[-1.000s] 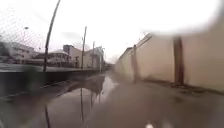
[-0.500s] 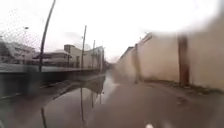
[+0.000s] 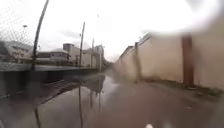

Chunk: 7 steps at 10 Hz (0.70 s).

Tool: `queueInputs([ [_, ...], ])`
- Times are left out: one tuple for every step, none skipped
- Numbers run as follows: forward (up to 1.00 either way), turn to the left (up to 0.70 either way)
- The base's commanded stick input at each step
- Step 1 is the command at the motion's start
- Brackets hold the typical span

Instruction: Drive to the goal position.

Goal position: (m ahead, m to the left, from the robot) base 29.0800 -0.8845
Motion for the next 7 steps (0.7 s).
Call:
queueInputs([
  [0.50,0.03],
  [0.50,0.03],
  [0.50,0.03],
  [0.50,0.03],
  [0.50,0.03],
  [0.50,0.03],
  [0.50,0.03],
])
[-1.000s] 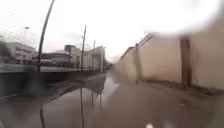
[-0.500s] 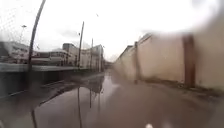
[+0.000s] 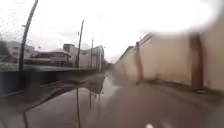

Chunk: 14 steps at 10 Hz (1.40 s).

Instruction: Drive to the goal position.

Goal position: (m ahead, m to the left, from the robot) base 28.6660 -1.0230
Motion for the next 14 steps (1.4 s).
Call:
queueInputs([
  [0.50,0.03],
  [0.50,0.03],
  [0.50,0.03],
  [0.50,0.03],
  [0.50,0.03],
  [0.50,0.03],
  [0.50,0.03],
  [0.50,0.03],
  [0.50,0.03],
  [0.50,0.03],
  [0.50,0.03],
  [0.50,0.03],
  [0.50,0.03],
  [0.50,0.03],
])
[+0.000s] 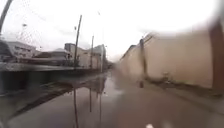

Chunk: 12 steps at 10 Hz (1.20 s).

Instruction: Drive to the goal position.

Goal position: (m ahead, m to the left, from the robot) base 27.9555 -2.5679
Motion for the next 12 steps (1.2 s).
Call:
queueInputs([
  [0.50,0.03],
  [0.50,0.03],
  [0.50,0.03],
  [0.50,0.03],
  [0.50,0.03],
  [0.50,0.04],
  [0.50,0.04],
  [0.50,0.04],
  [0.50,0.04],
  [0.50,0.04],
  [0.50,0.04],
  [0.50,0.04],
])
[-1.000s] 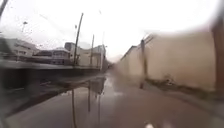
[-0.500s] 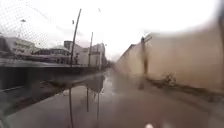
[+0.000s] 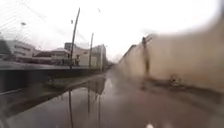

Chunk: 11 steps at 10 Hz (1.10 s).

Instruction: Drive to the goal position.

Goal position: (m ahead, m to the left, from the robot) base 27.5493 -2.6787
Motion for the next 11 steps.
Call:
queueInputs([
  [0.50,0.04],
  [0.50,0.04],
  [0.50,0.04],
  [0.50,0.04],
  [0.50,0.04],
  [0.50,0.04],
  [0.50,0.04],
  [0.50,0.04],
  [0.50,0.04],
  [0.50,0.04],
  [0.50,0.04],
])
